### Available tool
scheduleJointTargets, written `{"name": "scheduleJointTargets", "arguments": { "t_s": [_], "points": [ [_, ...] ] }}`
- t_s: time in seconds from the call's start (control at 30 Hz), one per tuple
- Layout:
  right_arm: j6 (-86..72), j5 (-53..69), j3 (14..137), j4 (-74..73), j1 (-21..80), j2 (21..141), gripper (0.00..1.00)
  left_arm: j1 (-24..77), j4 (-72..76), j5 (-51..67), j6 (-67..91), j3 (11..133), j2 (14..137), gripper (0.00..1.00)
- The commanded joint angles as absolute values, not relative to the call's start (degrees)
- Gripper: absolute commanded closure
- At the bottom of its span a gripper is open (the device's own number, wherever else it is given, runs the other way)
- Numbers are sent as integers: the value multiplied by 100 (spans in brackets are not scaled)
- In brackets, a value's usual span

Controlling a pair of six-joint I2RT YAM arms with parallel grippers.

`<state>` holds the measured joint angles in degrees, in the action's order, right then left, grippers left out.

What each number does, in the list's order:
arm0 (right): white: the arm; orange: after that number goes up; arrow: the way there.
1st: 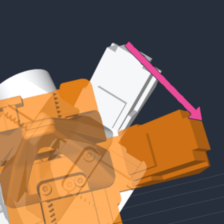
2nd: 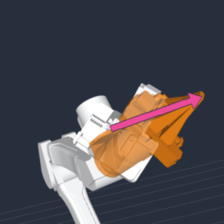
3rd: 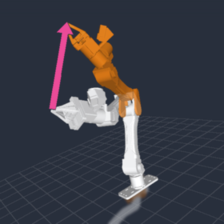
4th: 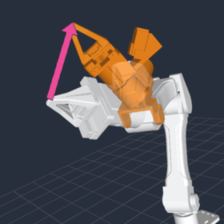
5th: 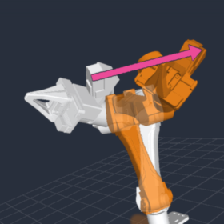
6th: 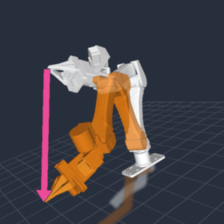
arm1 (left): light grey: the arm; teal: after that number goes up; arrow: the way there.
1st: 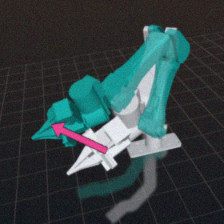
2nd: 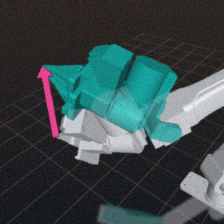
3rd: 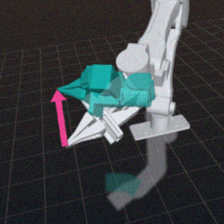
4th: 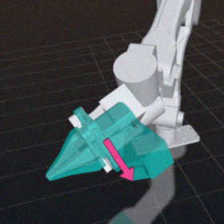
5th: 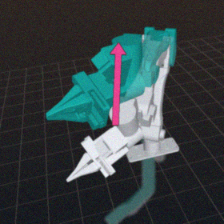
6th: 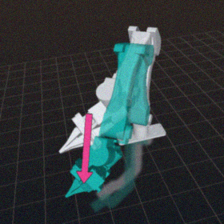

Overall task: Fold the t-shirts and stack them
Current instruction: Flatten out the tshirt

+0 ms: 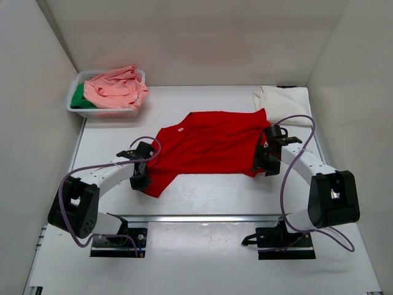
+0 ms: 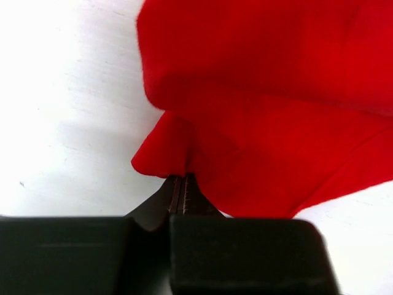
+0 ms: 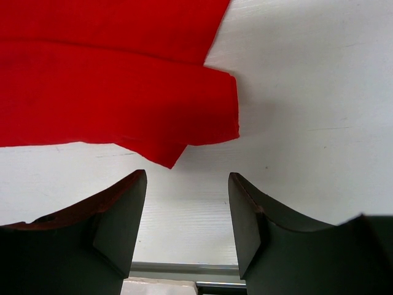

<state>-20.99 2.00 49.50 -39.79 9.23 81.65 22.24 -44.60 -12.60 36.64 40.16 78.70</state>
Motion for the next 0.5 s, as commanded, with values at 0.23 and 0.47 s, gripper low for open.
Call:
{"name": "scheduleJointTargets", "arguments": {
  "t_s": [0.23, 0.47],
  "points": [
    [-2088, 97, 4709, -3938, 970, 8014, 43, 2133, -5054, -800, 3642, 5022, 7284, 100],
    [-2069, 174, 4637, -3578, 918, 8054, 41, 2114, -5125, -585, 3636, 5181, 7139, 100]
  ]
}}
